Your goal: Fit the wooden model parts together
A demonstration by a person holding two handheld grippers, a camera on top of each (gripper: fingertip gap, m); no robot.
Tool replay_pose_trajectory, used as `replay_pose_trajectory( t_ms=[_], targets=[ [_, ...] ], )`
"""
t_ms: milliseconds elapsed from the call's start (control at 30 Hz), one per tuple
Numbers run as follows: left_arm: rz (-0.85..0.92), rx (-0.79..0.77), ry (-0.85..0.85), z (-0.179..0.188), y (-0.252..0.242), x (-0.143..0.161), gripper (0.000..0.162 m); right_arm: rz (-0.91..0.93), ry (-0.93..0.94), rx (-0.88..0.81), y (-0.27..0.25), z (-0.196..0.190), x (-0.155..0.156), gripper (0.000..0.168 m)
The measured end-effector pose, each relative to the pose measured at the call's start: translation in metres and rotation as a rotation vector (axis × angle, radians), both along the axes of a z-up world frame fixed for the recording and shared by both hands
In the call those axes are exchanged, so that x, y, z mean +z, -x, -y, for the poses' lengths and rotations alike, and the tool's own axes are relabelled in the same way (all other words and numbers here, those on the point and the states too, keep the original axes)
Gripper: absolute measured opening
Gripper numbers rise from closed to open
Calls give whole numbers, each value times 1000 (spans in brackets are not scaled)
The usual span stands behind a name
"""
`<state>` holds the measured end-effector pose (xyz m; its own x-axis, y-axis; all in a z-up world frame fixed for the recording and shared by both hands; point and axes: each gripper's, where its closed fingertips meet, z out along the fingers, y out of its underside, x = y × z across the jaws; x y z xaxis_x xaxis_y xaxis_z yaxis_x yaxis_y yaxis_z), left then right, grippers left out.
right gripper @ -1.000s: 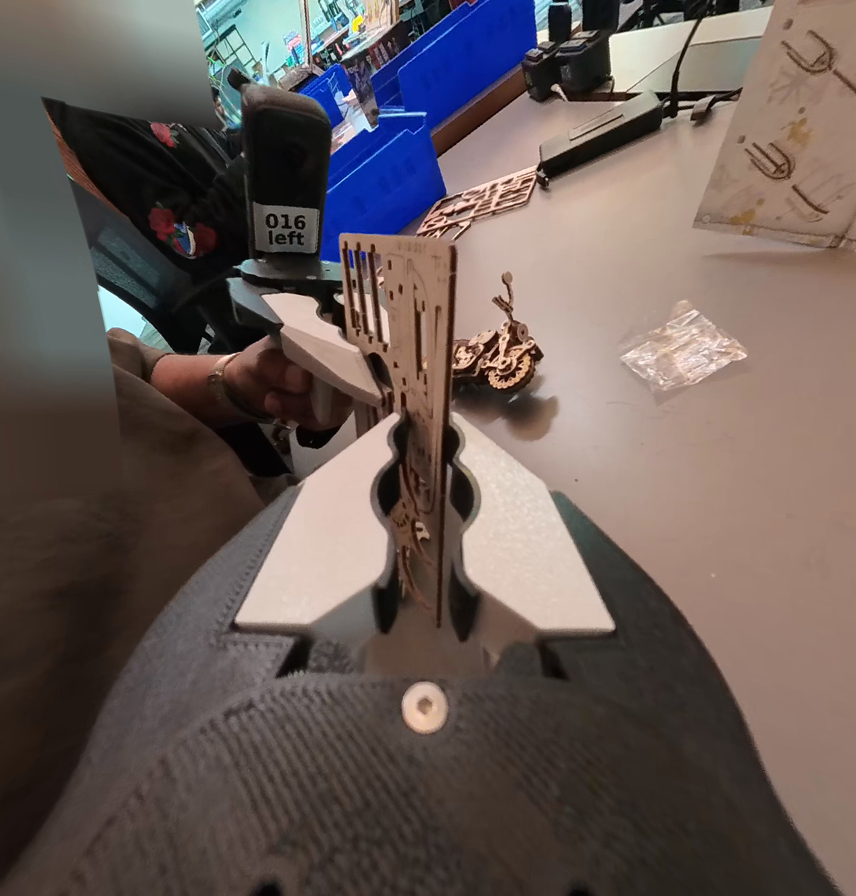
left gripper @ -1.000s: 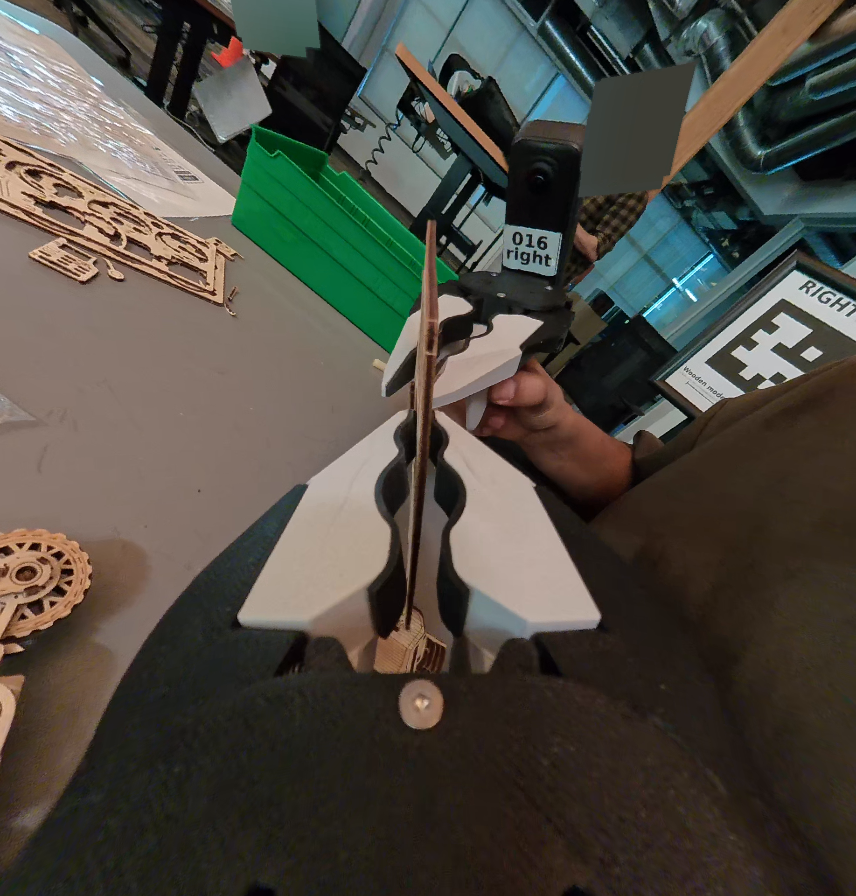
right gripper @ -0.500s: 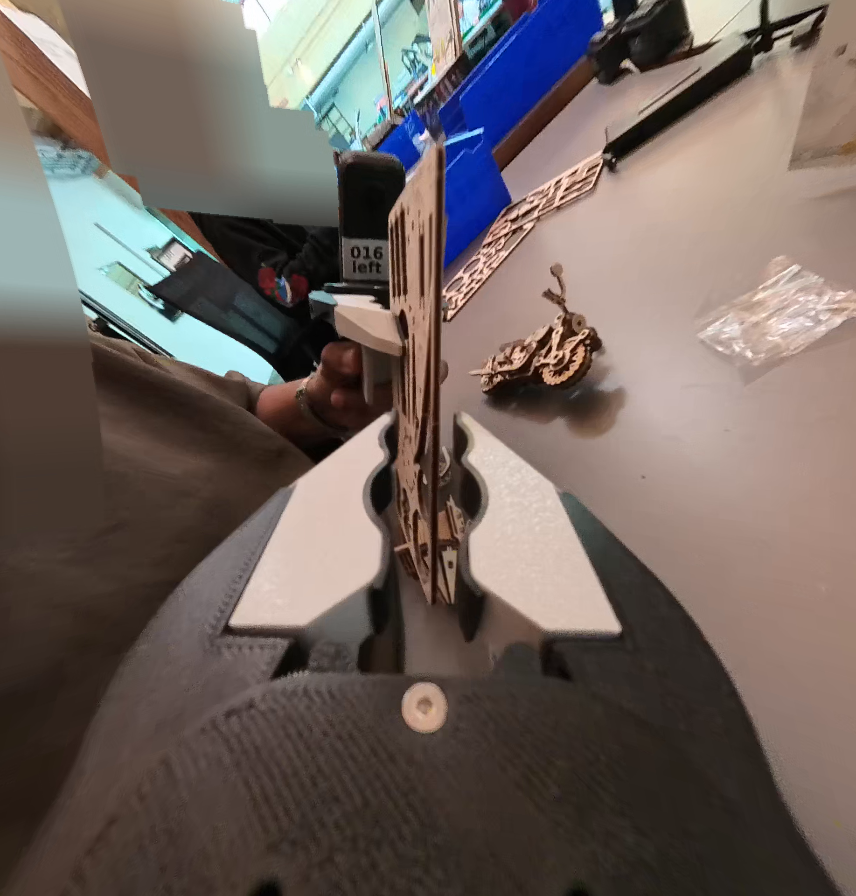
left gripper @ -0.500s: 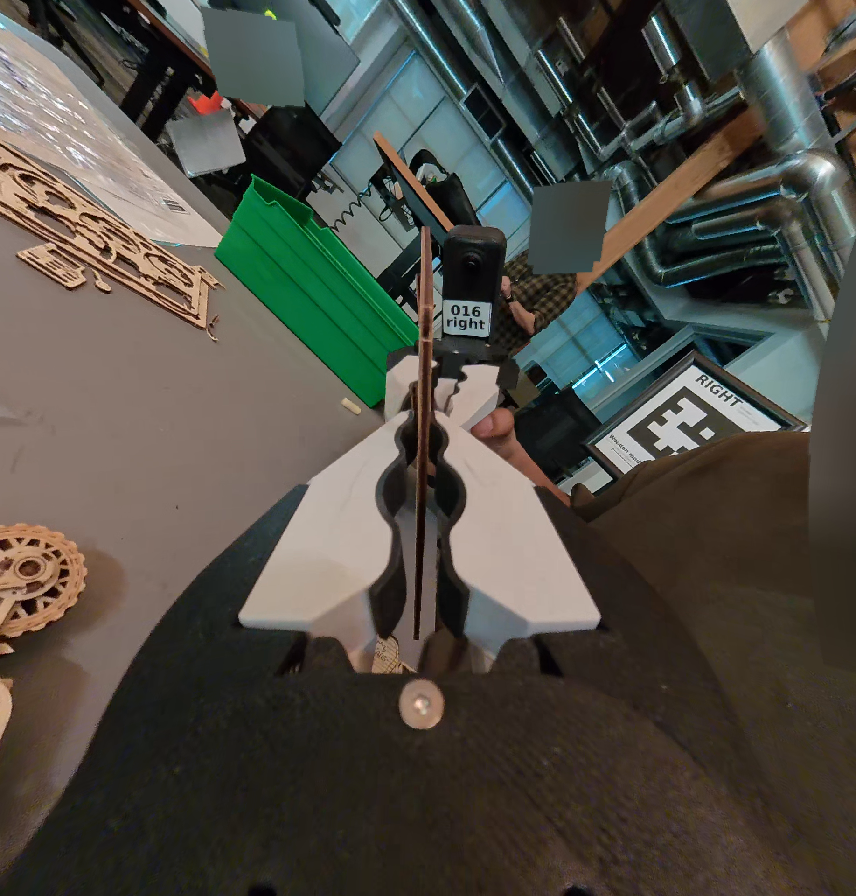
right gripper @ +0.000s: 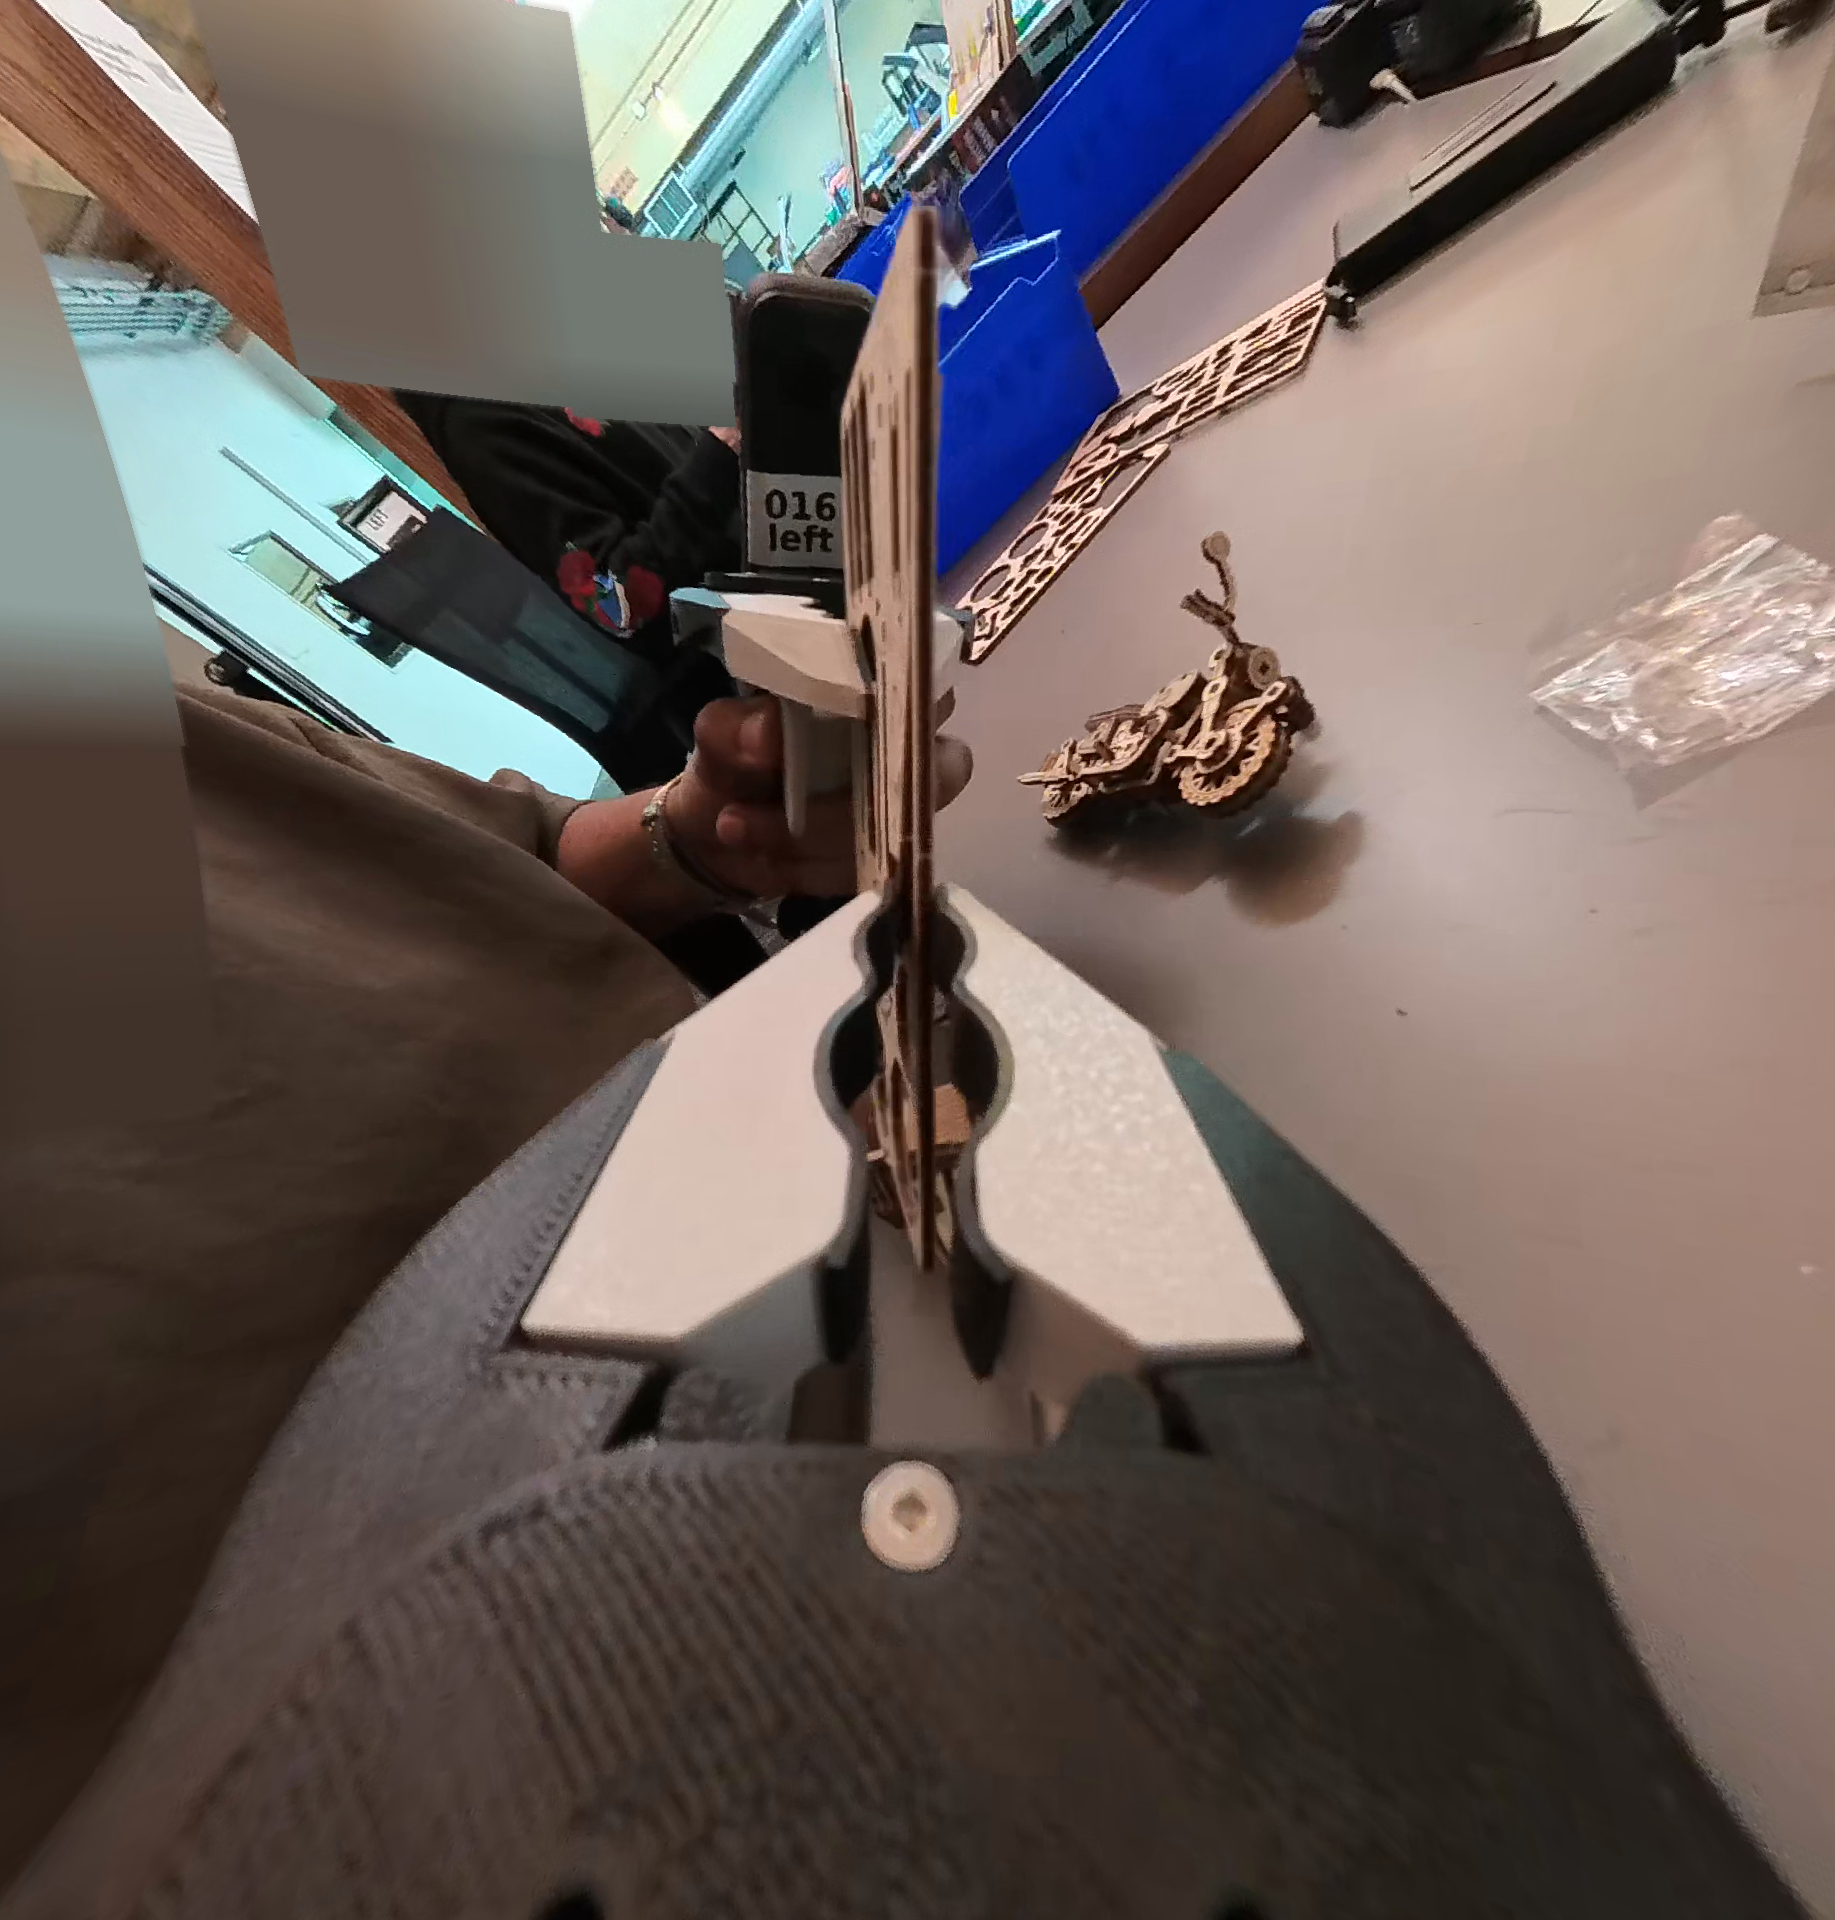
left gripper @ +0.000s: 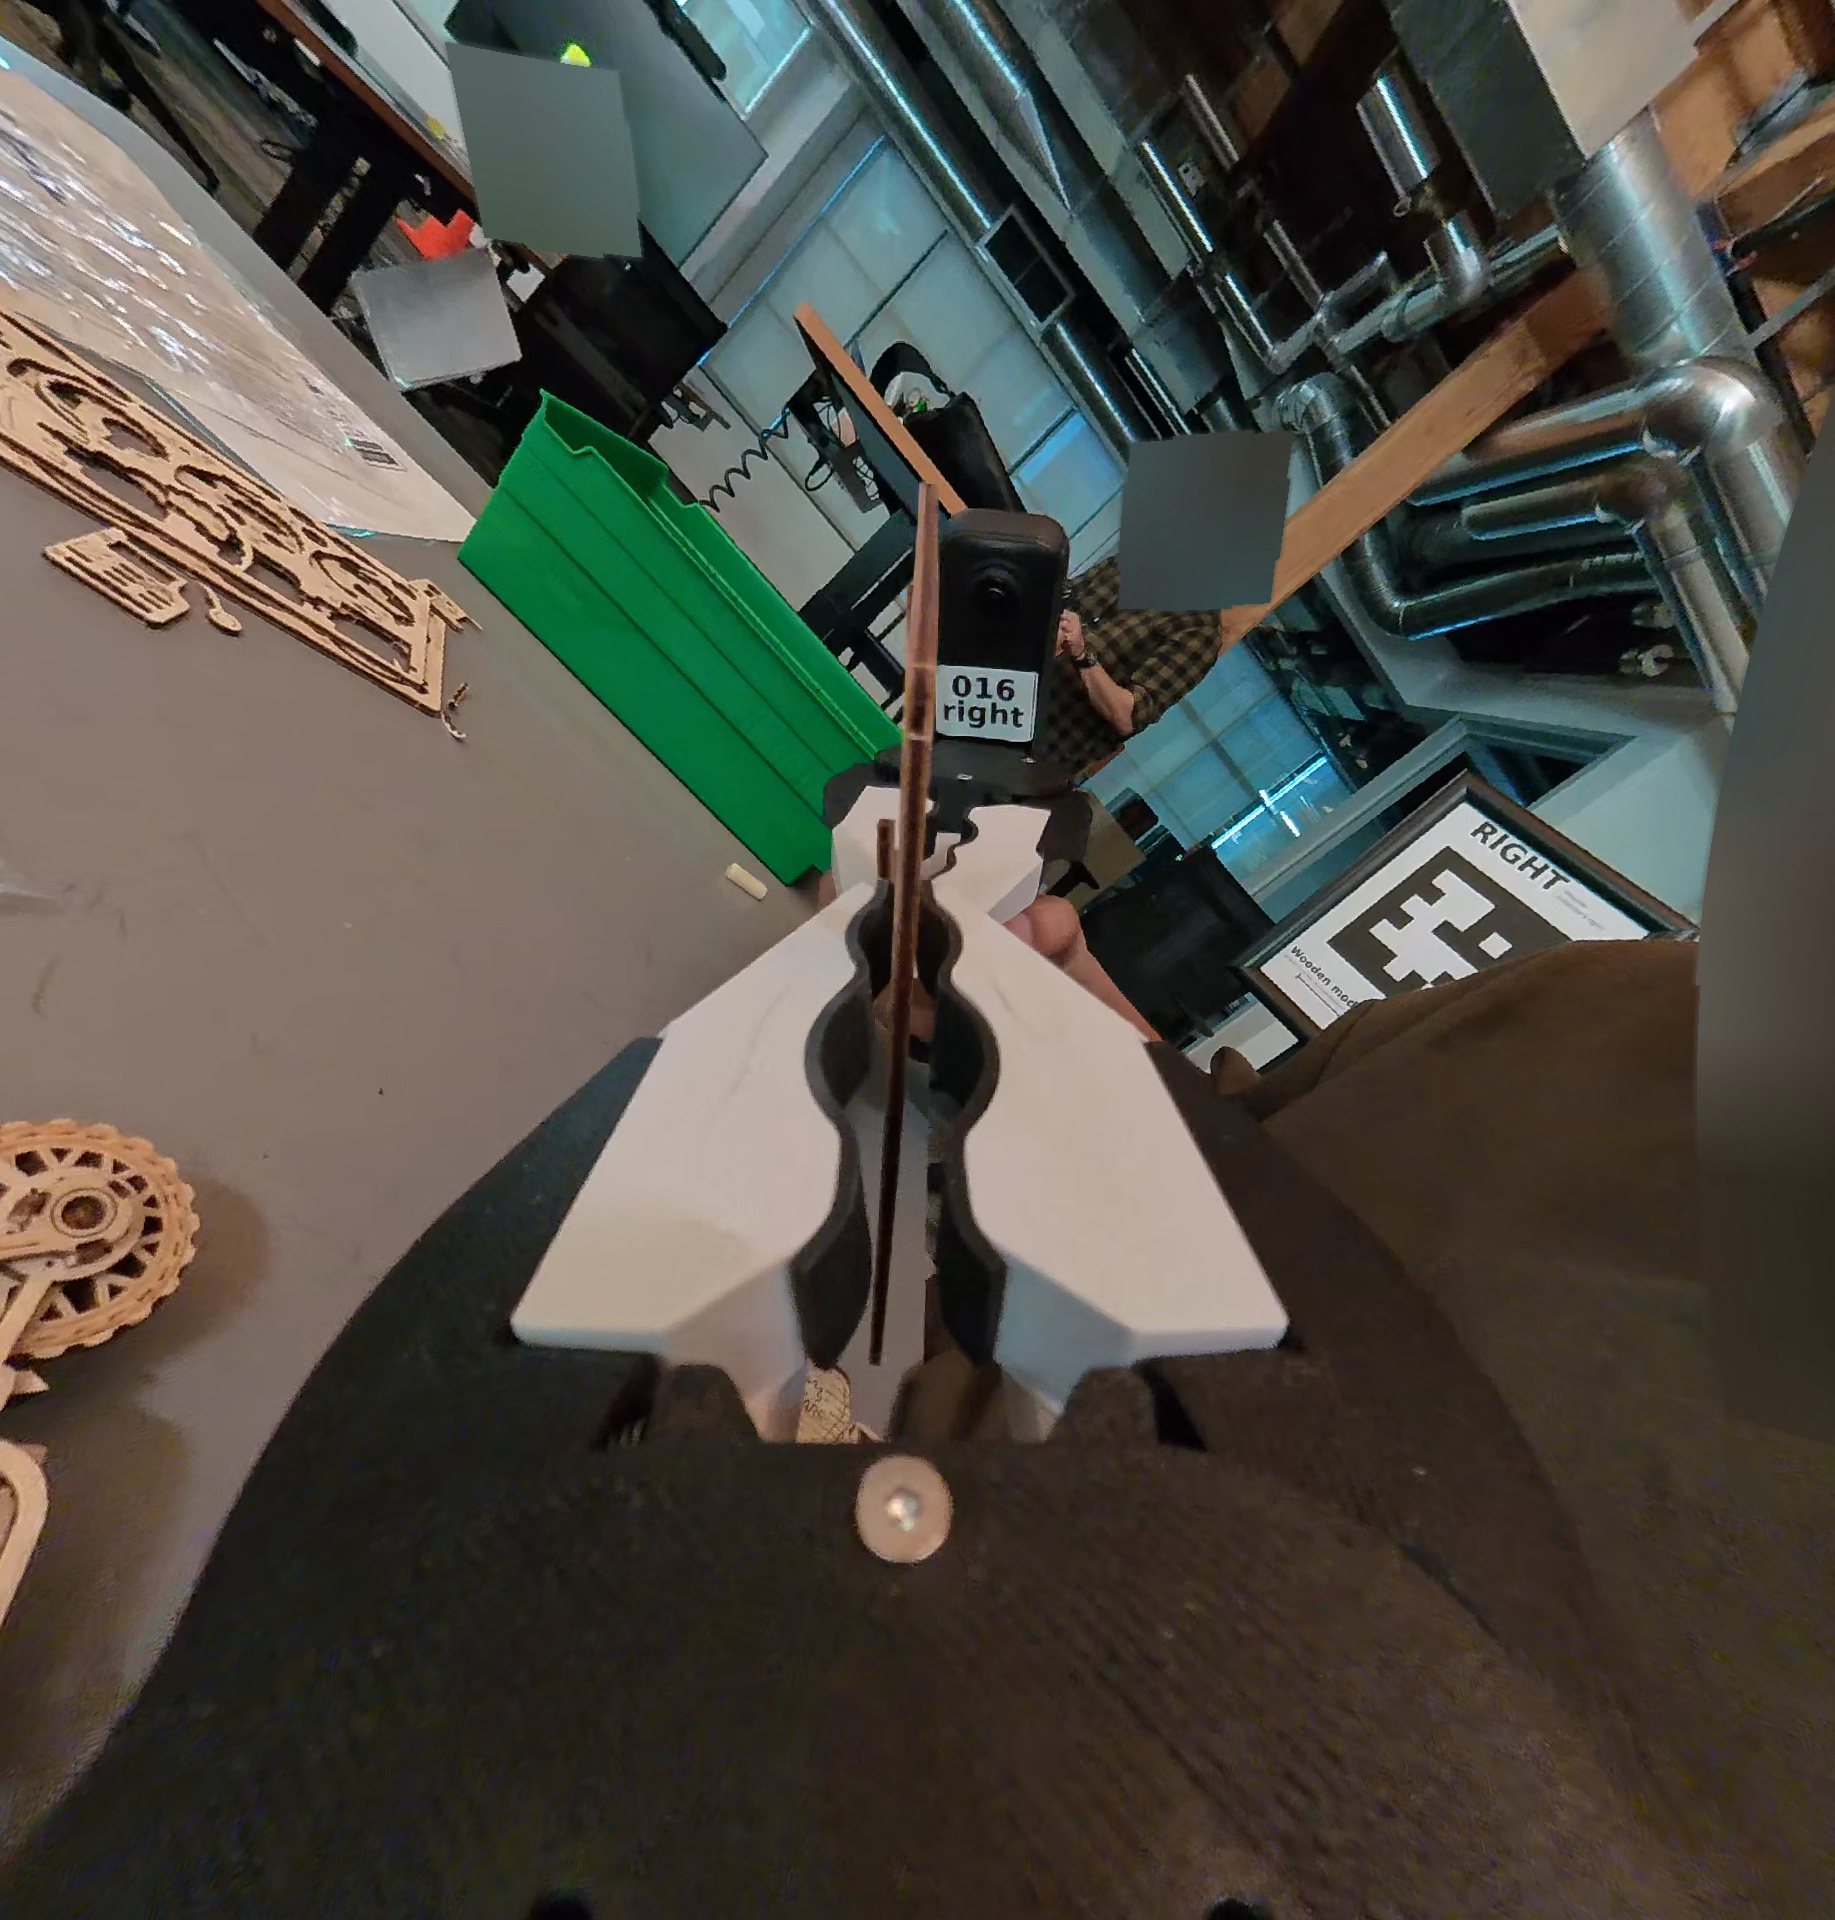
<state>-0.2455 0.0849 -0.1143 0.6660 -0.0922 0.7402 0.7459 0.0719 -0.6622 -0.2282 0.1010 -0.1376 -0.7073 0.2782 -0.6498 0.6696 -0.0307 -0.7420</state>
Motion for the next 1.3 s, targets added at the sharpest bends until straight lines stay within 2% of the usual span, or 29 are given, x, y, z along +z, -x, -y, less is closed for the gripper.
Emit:
replay_pose_trajectory(
  t_ms=[200, 533, 567, 900, 1067, 1133, 1300],
  targets=[
    [26, -14, -26, 2, 1, 2, 1, -13, -7, -22, 3, 2, 1, 2],
    [-19, -15, -77, 7, 1, 12, 1, 48, 208, -23, 5, -4, 26, 7],
    [-23, -18, -81, 7, 0, 13, 1, 54, 214, -32, 7, -6, 27, 3],
    [-49, -24, -111, 9, -2, 19, 1, 11, 217, -12, 2, -5, 33, 1],
    [-45, -22, -137, 11, -1, 22, 1, -4, 209, 23, -3, -3, 32, 14],
    [-45, -28, -140, 10, -3, 22, 1, -18, 170, 18, -3, 0, 27, 9],
    [-85, -28, -125, 8, -6, 22, 1, -59, 104, 11, -3, 1, 22, 8]
  ],
)
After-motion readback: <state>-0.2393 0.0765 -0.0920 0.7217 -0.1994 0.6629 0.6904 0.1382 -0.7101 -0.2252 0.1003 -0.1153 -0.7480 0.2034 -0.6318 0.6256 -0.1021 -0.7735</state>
